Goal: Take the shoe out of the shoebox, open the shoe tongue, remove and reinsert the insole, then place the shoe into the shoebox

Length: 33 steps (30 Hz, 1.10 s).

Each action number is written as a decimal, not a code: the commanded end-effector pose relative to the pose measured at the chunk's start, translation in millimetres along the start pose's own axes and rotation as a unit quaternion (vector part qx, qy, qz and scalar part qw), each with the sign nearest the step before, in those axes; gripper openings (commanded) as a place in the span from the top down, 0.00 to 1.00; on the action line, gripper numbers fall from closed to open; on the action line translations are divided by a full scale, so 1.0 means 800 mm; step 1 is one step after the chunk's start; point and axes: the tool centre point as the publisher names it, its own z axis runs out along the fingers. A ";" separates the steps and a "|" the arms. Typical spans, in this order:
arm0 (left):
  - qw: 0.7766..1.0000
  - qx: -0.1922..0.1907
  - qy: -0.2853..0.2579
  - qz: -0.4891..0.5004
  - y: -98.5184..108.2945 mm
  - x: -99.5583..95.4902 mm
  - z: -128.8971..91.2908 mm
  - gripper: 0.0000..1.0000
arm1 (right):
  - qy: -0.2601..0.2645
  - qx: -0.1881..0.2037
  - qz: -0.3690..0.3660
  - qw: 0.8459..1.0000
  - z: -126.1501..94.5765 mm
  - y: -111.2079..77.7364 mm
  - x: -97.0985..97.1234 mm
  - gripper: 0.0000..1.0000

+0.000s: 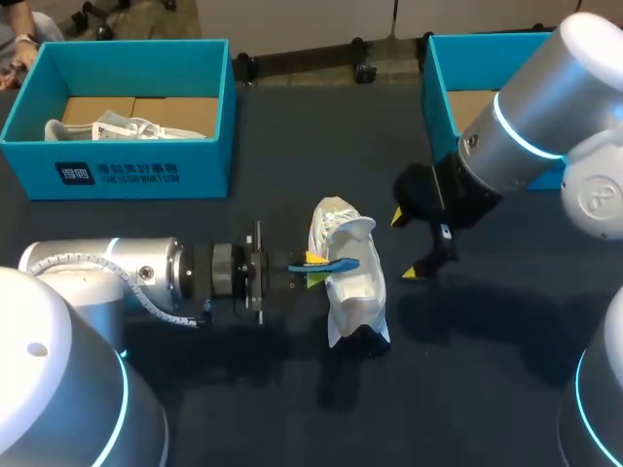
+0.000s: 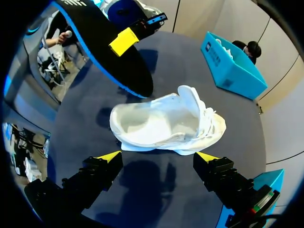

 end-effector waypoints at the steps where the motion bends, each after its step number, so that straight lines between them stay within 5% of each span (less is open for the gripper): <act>1: 1.000 -0.003 -0.005 -0.001 0.007 0.004 0.006 1.00 | 0.004 0.003 -0.001 1.000 0.005 0.002 -0.004 0.00; 33: 0.999 -0.031 -0.016 -0.018 0.044 0.012 0.012 1.00 | 0.011 0.000 -0.001 1.000 0.014 -0.003 0.002 0.00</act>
